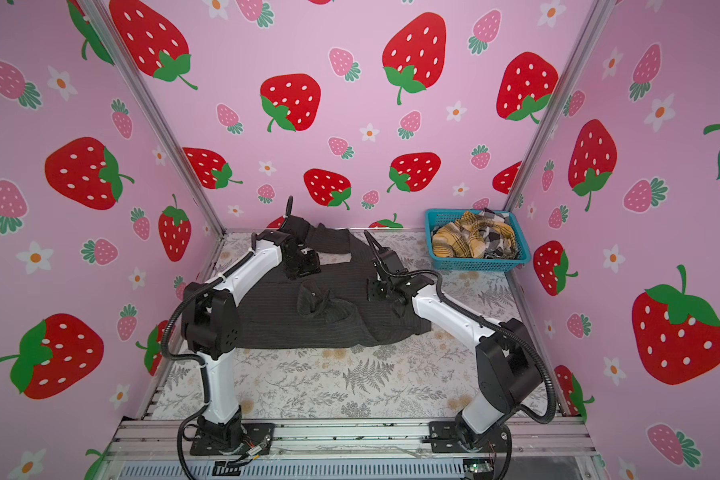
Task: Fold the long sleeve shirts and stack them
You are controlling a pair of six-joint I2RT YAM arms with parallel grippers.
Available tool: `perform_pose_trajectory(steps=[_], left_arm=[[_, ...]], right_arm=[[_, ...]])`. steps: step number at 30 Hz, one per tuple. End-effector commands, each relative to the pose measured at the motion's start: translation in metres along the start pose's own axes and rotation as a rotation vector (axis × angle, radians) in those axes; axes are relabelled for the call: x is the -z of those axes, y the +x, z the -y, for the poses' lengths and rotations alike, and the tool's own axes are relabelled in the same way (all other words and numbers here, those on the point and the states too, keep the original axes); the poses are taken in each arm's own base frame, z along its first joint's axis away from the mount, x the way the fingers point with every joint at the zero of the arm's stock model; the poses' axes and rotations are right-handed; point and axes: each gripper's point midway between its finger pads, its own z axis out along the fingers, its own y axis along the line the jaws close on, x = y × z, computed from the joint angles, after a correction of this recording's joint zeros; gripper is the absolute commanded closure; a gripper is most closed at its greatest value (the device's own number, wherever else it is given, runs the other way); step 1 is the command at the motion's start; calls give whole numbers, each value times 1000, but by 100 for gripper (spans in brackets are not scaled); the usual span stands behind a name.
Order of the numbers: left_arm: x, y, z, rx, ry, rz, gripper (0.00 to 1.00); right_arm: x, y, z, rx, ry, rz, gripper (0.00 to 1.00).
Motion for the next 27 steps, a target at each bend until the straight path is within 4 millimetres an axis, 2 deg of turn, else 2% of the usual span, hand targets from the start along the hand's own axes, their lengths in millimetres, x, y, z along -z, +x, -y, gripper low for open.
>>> perform_pose_trajectory(steps=[1,4,7,11,17,21,23,25,26,27], left_arm=[[-5,8,-34,-43,-207,-61,40],[1,6,-51,-14,-277,-24,39],[7,2,-59,32,-271,6,38],[-4,7,-68,62,-266,-55,39],[-37,26,-56,91,-165,-179,43],[-47,30,-41,101,-88,-198,48],[-49,29,-35,107,-58,-202,58],[-50,25,-31,109,-44,-204,90],[-48,22,-30,108,-47,-200,100],[-42,16,-29,109,-46,-185,100]], right_arm=[[4,13,0,-16,-4,-36,47],[3,18,4,-20,3,-46,45],[0,24,7,-22,0,-58,44],[-9,31,11,-29,4,-86,44],[-11,36,20,-52,18,-95,44],[-9,38,27,-71,28,-94,44],[-8,40,29,-77,25,-91,44],[-9,45,30,-86,21,-103,44],[-11,51,31,-92,16,-119,44],[-12,52,28,-100,-5,-118,44]])
